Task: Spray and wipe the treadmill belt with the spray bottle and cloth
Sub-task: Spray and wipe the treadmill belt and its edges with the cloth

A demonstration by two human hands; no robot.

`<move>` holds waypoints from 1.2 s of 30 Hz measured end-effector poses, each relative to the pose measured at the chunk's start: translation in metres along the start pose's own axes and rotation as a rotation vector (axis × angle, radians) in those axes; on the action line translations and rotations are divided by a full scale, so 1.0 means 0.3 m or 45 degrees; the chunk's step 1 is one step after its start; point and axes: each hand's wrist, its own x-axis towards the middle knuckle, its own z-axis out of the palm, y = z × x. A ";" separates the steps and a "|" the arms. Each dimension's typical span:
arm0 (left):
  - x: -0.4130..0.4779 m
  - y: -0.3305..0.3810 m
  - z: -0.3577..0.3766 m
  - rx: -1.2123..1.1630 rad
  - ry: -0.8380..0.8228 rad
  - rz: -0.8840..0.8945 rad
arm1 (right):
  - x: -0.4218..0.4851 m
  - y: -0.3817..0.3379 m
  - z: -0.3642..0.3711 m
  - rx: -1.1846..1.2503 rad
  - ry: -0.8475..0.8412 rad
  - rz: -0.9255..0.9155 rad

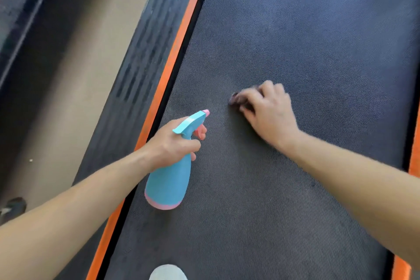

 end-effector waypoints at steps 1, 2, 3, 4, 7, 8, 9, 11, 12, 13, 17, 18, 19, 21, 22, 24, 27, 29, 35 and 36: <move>-0.001 0.003 0.001 -0.003 -0.002 0.002 | -0.073 -0.041 0.007 0.055 -0.035 -0.116; -0.002 0.004 0.005 -0.008 -0.008 0.008 | -0.150 -0.079 0.013 0.098 -0.085 -0.232; -0.002 0.007 0.010 -0.011 -0.015 0.012 | -0.220 -0.108 0.017 0.117 -0.135 -0.331; -0.001 0.008 0.015 -0.014 -0.019 0.015 | -0.279 -0.126 0.018 0.120 -0.168 -0.392; 0.013 0.011 0.026 0.015 -0.017 0.001 | -0.383 -0.119 0.005 0.132 -0.156 -0.333; 0.016 0.013 0.030 0.031 -0.020 0.004 | -0.400 -0.103 -0.004 0.144 -0.132 -0.278; 0.020 0.016 0.034 0.048 -0.026 0.012 | -0.409 -0.081 -0.012 0.154 -0.112 -0.211; 0.026 0.027 0.045 0.062 -0.022 0.023 | -0.406 -0.027 -0.028 0.158 -0.073 -0.083; 0.028 0.033 0.050 0.069 -0.016 0.023 | -0.398 -0.002 -0.033 0.152 -0.054 -0.035; 0.031 0.038 0.054 0.081 -0.014 0.023 | -0.386 0.020 -0.039 0.143 -0.039 0.001; 0.037 0.026 0.077 0.202 -0.040 0.000 | -0.353 0.056 -0.047 0.137 0.024 0.060; 0.036 0.019 0.083 0.237 -0.049 -0.005 | -0.346 0.060 -0.046 0.136 0.038 0.069; 0.032 0.017 0.085 0.258 -0.051 -0.010 | -0.337 0.065 -0.045 0.132 0.050 0.075; 0.023 0.003 0.079 0.232 -0.047 -0.031 | -0.309 0.076 -0.044 0.121 0.073 0.078; 0.016 -0.003 0.073 0.201 -0.048 -0.042 | -0.287 0.081 -0.045 0.117 0.083 0.077; -0.002 -0.018 0.058 0.149 -0.067 -0.062 | -0.226 0.092 -0.045 0.113 0.111 0.077; -0.031 -0.045 0.036 0.109 -0.075 -0.100 | -0.095 0.103 -0.042 0.102 0.171 0.057; -0.043 -0.054 0.021 0.077 -0.063 -0.121 | 0.011 0.101 -0.031 0.107 0.182 0.040; -0.005 -0.053 -0.021 0.035 0.053 -0.087 | 0.193 -0.015 0.047 -0.002 0.031 0.149; 0.005 -0.051 -0.029 0.022 0.075 -0.088 | 0.149 -0.051 0.054 0.000 0.031 0.108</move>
